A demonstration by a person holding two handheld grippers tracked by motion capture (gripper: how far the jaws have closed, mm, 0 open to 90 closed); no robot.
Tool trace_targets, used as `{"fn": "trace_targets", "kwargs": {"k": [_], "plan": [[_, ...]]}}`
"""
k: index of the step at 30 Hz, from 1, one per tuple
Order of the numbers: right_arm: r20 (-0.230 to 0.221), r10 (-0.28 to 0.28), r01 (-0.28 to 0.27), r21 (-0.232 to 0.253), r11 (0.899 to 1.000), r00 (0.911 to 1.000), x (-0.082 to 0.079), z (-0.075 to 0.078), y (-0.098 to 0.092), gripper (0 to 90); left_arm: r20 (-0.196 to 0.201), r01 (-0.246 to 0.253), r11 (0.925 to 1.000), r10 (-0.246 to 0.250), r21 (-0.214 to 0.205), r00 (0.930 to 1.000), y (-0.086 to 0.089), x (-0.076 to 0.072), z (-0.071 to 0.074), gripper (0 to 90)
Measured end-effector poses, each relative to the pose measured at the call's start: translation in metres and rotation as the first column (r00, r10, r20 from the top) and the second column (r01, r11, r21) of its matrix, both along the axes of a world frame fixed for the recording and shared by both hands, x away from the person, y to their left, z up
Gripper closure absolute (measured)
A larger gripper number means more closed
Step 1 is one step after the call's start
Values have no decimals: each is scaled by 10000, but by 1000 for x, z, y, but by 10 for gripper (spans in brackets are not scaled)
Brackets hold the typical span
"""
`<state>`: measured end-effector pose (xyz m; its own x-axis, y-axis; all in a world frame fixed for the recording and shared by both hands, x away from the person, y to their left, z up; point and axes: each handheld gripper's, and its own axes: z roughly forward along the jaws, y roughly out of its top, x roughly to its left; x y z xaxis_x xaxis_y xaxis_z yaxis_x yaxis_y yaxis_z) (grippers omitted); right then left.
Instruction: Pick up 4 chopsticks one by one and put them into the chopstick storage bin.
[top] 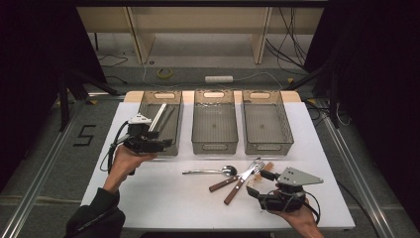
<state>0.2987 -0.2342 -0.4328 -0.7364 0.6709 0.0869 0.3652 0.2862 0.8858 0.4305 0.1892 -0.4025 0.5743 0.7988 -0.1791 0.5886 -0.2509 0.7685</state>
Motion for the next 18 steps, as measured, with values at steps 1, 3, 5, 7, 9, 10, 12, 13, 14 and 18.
{"fn": "trace_targets", "kwargs": {"k": [1, 3, 5, 7, 9, 10, 12, 13, 14, 18], "plan": [[0, -2, 2, -29, 10000, 10000, 0, 0, 0, 279, 5, 104, 9999, -104, 73, 9999, -2, -1, 0, 293], [52, -22, 22, -59, 10000, 10000, 0, 0, 0, 279, -42, 318, 9995, -317, 71, 9995, -5, -3, 0, 285], [76, -39, 39, 2, 10000, 10000, 0, 1, 0, 279, -123, 503, 9987, -503, -61, 9987, -8, -4, 0, 279], [40, -57, 57, 34, 10000, 10000, 0, 0, -1, 279, -119, 639, 9979, -640, -71, 9979, -11, -5, 0, 276], [45, -49, 49, 40, 10000, 10000, 0, 0, -1, 279, -120, 769, 9970, -769, 26, 9970, -14, -6, -1, 269], [38, -49, 49, 44, 10000, 10000, 0, 0, -1, 279, -145, 786, 9969, -786, 33, 9968, -16, -7, -1, 267], [41, -45, 45, 31, 10000, 10000, 0, 0, -1, 279, -169, 930, 9956, -928, 108, 9955, -18, -7, -1, 261], [12, -45, 45, 19, 10000, 10000, 0, 0, -1, 279, -155, 972, 9952, -969, 140, 9952, -19, -8, -1, 257], [15, -49, 49, 44, 10000, 10000, 0, 0, -1, 279, -164, 1027, 9946, -1025, 132, 9946, -20, -8, -1, 254], [20, -19, 19, -9, 10000, 10000, 1, 0, -1, 279, -190, 1258, 9918, -1254, 237, 9919, -26, -11, -1, 246]]}}
